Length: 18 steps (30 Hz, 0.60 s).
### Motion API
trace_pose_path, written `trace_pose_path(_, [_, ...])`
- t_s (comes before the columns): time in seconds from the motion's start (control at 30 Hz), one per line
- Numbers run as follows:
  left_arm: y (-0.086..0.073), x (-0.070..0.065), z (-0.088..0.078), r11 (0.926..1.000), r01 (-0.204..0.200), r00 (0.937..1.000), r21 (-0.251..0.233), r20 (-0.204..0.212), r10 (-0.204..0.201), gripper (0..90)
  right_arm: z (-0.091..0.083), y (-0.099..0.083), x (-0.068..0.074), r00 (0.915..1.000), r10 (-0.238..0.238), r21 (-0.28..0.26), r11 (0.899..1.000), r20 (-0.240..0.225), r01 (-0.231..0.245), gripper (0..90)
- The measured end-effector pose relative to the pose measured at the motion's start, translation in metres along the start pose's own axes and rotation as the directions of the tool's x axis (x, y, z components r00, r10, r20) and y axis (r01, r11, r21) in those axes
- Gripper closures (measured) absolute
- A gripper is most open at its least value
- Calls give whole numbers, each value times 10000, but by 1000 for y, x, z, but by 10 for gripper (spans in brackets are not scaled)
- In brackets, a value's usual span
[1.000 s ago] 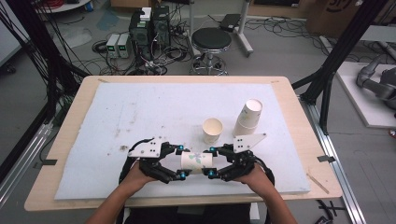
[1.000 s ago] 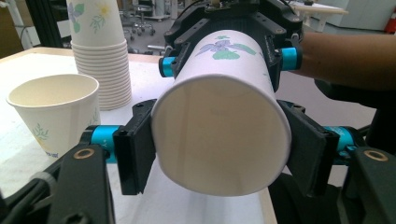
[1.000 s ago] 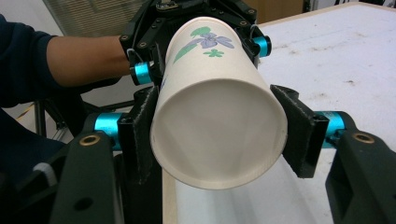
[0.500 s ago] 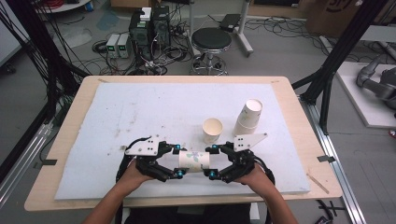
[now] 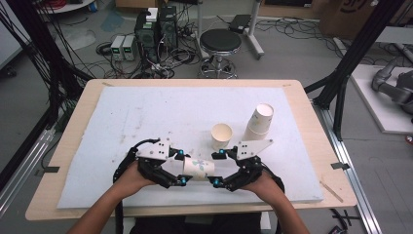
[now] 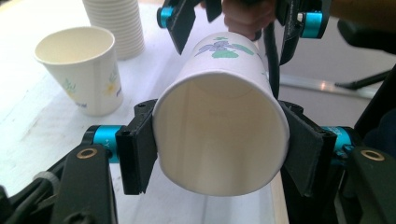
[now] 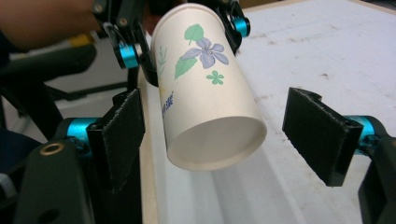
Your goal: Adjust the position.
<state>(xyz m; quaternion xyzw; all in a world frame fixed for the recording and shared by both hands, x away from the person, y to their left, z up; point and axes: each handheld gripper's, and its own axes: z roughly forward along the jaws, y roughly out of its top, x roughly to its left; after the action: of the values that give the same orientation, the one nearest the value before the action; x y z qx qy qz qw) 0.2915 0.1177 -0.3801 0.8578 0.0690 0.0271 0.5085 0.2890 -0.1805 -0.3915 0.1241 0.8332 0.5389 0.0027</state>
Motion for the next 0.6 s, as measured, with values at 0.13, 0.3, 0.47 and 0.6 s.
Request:
trace_pose_path(0.13, [6,1,-2,9974,-53,10000,716,-72,58,338,5,5,2,9985,-407,550,9977,365,387,216])
trace_pose_path(0.3, [13,2,-2,9878,-133,9997,1553,-200,166,331,12,12,4,9945,-891,1163,9898,558,822,217])
trace_pose_path(0.47, [23,3,-1,9697,-308,9990,2424,-239,377,331,20,19,7,9846,-1569,1900,9718,769,1400,216])
trace_pose_path(0.6, [32,3,0,9497,-443,9980,3100,-286,559,330,28,26,9,9726,-2176,2572,9474,813,1905,217])
